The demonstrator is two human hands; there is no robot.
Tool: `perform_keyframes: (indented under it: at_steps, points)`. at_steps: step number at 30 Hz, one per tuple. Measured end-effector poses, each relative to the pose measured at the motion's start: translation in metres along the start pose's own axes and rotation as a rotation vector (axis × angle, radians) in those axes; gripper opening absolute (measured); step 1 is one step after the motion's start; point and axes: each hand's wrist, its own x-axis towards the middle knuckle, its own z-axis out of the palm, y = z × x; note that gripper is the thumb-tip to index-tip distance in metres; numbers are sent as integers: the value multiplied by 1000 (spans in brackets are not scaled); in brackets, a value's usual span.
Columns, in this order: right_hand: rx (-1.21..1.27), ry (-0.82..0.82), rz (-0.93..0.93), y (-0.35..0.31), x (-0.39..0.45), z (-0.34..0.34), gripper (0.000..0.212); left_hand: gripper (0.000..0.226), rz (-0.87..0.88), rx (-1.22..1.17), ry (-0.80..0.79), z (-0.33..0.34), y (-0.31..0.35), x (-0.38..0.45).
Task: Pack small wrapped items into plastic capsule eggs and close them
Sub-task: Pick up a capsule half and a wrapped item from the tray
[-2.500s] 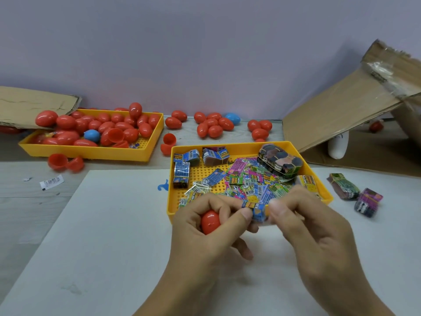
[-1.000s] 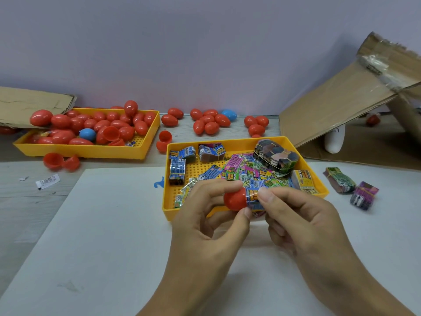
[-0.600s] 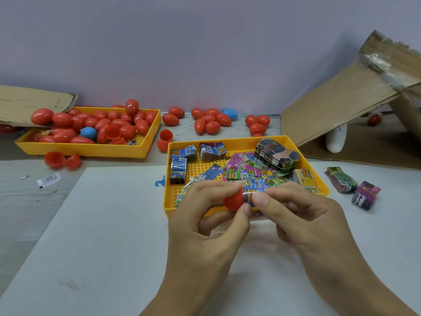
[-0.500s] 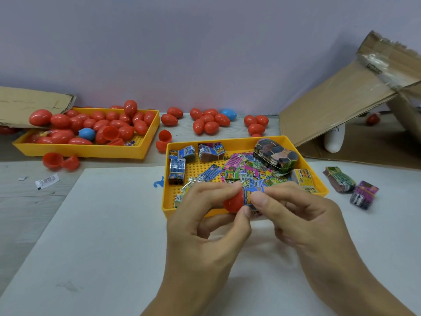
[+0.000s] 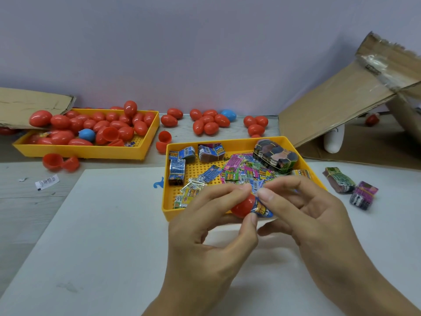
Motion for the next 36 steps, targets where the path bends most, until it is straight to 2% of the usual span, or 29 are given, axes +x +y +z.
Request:
perform_keyframes:
  at_steps: [4, 7, 10, 14, 18, 23, 28, 33, 36]
  points:
    - [-13, -39, 9, -1, 1, -1, 23, 34, -16, 110, 0, -2, -2, 8]
    - [12, -83, 44, -1, 1, -3, 24, 25, -257, 162, -89, -1, -12, 18]
    - [90, -109, 119, 0, 2, -3, 32, 32, -90, 117, 25, -3, -1, 7]
    - [172, -177, 211, 0, 5, -4, 57, 32, -4, 129, -12, -2, 2, -3]
    - [288, -199, 333, -1, 6, -8, 36, 34, 70, 191, -31, -3, 4, 1]
    - [281, -268, 438, -6, 5, -7, 40, 33, 121, 251, 12, -2, 0, 1]
    - [253, -290, 404, -6, 5, -10, 36, 33, 114, 284, 12, -3, 1, 2]
    - [279, -315, 444, -3, 6, -13, 30, 30, 77, 270, 4, -3, 2, 3]
    - [343, -340, 462, -1, 7, -14, 54, 29, 68, 249, 33, -3, 3, 3]
